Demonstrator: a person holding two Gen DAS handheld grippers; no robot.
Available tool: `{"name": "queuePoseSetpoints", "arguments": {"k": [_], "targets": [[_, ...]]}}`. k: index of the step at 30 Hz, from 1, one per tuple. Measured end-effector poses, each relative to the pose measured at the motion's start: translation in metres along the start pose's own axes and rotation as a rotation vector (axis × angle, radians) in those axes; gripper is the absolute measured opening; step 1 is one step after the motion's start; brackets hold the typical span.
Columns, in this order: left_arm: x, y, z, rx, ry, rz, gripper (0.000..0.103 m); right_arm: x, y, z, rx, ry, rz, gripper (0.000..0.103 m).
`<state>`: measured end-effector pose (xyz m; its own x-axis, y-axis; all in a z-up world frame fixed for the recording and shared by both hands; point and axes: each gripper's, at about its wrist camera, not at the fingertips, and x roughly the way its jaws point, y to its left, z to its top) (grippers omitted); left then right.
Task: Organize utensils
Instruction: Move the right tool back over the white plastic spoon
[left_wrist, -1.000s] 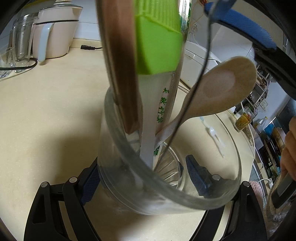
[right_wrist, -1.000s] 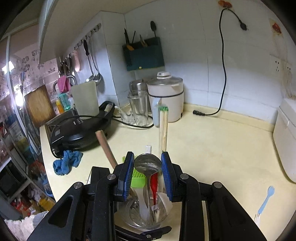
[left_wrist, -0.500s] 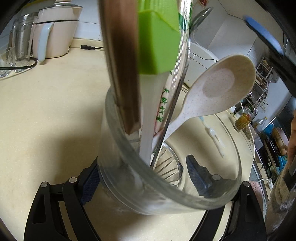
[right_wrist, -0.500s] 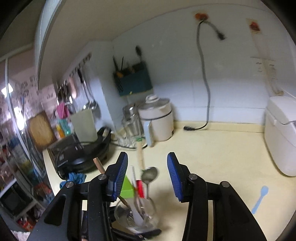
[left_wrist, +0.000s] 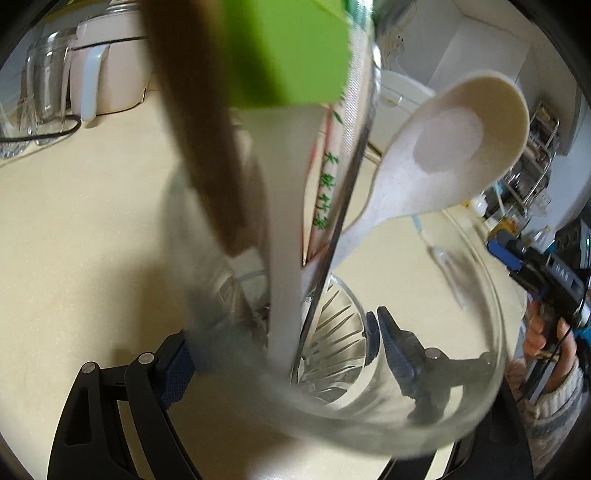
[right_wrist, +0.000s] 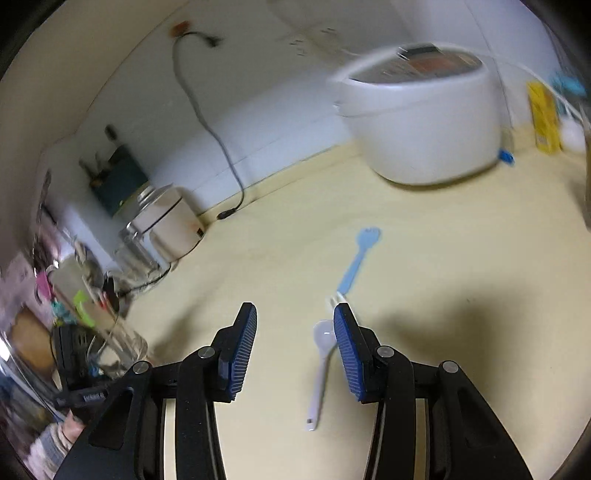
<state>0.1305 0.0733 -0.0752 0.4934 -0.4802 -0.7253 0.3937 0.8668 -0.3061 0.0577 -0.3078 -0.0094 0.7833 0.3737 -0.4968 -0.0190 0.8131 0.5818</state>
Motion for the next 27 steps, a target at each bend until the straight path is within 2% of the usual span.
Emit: {"name": "queuePoseSetpoints", "arguments": {"k": [2, 8, 12, 17, 19, 21, 23, 27], "targets": [[0.002, -0.006, 0.000, 0.015, 0.006, 0.022, 0.088, 0.004, -0.004, 0.000, 0.016, 0.012, 0.035, 0.045], [0.005, -0.018, -0.003, 0.005, 0.009, 0.043, 0.088, 0.010, 0.000, -0.008, -0.013, 0.051, 0.062, 0.045], [0.007, -0.027, -0.003, 0.021, 0.016, 0.065, 0.088, 0.012, -0.005, -0.008, 0.001, 0.044, 0.011, 0.045], [0.009, -0.034, -0.006, 0.012, 0.012, 0.054, 0.088, 0.018, -0.016, -0.008, 0.033, 0.061, -0.078, 0.045], [0.010, -0.035, -0.005, 0.011, 0.012, 0.053, 0.088, 0.021, -0.018, -0.008, 0.030, 0.076, -0.068, 0.045], [0.010, -0.037, -0.006, 0.009, 0.011, 0.049, 0.088, 0.025, -0.011, -0.010, -0.006, 0.092, -0.074, 0.045], [0.009, -0.024, -0.003, 0.004, 0.009, 0.043, 0.088, 0.032, -0.001, -0.013, -0.058, 0.114, -0.083, 0.045], [0.011, -0.025, -0.002, -0.002, 0.003, 0.036, 0.088, 0.050, 0.019, -0.021, -0.196, 0.161, -0.167, 0.045]]}}
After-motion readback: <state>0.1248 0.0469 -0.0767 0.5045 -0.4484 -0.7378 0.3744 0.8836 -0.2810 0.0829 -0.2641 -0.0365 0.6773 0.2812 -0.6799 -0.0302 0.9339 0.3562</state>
